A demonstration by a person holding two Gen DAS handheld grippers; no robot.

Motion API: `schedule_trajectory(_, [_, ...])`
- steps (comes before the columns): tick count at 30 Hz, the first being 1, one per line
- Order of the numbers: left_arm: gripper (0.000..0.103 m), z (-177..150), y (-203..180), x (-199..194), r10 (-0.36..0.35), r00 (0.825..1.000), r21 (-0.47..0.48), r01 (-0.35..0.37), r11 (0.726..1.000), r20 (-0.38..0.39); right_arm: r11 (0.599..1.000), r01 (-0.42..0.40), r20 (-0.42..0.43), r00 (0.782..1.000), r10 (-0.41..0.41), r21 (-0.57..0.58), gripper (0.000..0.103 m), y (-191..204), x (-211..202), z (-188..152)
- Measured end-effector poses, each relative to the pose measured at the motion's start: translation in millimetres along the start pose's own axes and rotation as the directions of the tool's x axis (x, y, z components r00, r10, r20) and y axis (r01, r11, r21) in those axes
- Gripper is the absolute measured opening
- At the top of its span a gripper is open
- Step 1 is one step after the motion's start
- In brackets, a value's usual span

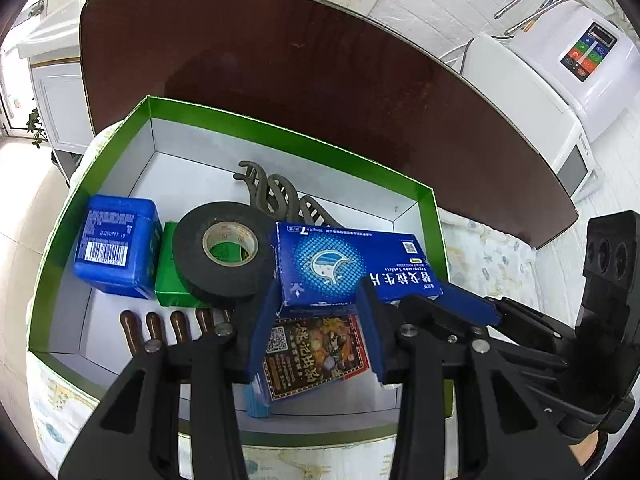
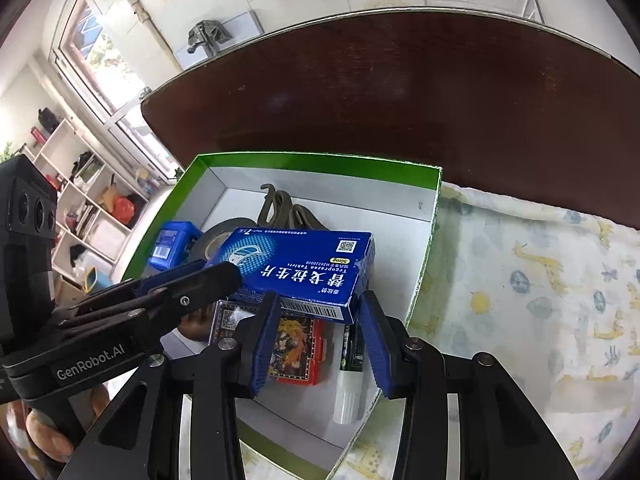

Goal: Organize rigid objects
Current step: 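Carry the medicine box into the green box and open the left gripper, then move the left gripper to the frosted plastic case on the cloth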

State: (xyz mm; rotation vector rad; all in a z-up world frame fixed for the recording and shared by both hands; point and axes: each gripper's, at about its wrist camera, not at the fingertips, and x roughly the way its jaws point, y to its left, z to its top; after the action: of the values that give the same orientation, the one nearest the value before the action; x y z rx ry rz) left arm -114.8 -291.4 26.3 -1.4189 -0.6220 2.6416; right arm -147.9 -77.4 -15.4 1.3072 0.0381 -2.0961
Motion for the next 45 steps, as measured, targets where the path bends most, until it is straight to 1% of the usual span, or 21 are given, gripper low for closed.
schedule_trajectory(4, [0.038,-1,-2,-7,0.008,1.0,-0.005,-0.008,1.0,0.015,0.999,-0.037,0.0,0.999,0.037,0.015,0.044,-6,-6,-6])
schedule_trajectory(8, [0.039,0,-8,-17,0.015,0.999,-0.011,-0.015,1.0,0.037,0.998,-0.057,0.022,0.998,0.056,0.026,0.044,-9,-18,-9])
schedule_trajectory(10, [0.039,-1,-18,-19,0.013,0.999,0.001,-0.013,1.0,0.036,0.997,-0.064,0.039,0.997,0.063,0.035,0.044,-14,-29,-11])
schedule_trajectory(14, [0.039,-6,-51,-11,-0.001,1.0,0.059,0.0,0.998,0.017,0.997,-0.056,0.073,0.996,0.052,0.051,0.044,-32,-48,-15])
schedule_trajectory(17, [0.039,-14,-86,3,-0.023,1.0,0.123,0.024,0.992,-0.016,0.995,-0.037,0.091,0.995,0.028,0.094,0.044,-59,-61,-23])
schedule_trajectory(20, [0.04,-24,-121,18,-0.041,0.998,0.176,0.05,0.983,-0.057,0.985,-0.011,0.105,0.994,-0.008,0.171,0.044,-99,-77,-36])
schedule_trajectory(23, [0.04,-34,-152,36,-0.059,0.993,0.211,0.079,0.974,-0.101,0.969,0.009,0.111,0.993,-0.038,0.247,0.044,-139,-93,-51])
schedule_trajectory(25, [0.04,-43,-171,47,-0.058,0.991,0.231,0.085,0.969,-0.123,0.955,0.038,0.117,0.99,-0.075,0.293,0.044,-168,-106,-63])
schedule_trajectory(29, [0.041,-65,-201,76,-0.045,0.983,0.256,0.092,0.962,-0.181,0.924,0.069,0.117,0.986,-0.121,0.377,0.044,-219,-123,-85])
schedule_trajectory(33, [0.041,-78,-217,102,-0.026,0.975,0.237,0.08,0.968,-0.221,0.891,0.071,0.103,0.986,-0.13,0.448,0.044,-258,-126,-104])
schedule_trajectory(36, [0.04,-81,-222,114,-0.019,0.97,0.209,0.071,0.975,-0.24,0.876,0.055,0.096,0.989,-0.114,0.479,0.044,-275,-122,-111])
schedule_trajectory(42, [0.039,-81,-221,122,0.0,0.971,0.175,0.043,0.984,-0.239,0.878,0.026,0.088,0.993,-0.078,0.477,0.044,-285,-111,-112])
schedule_trajectory(45, [0.039,-82,-219,129,0.002,0.968,0.159,0.039,0.986,-0.251,0.88,0.013,0.081,0.995,-0.058,0.474,0.044,-285,-104,-111])
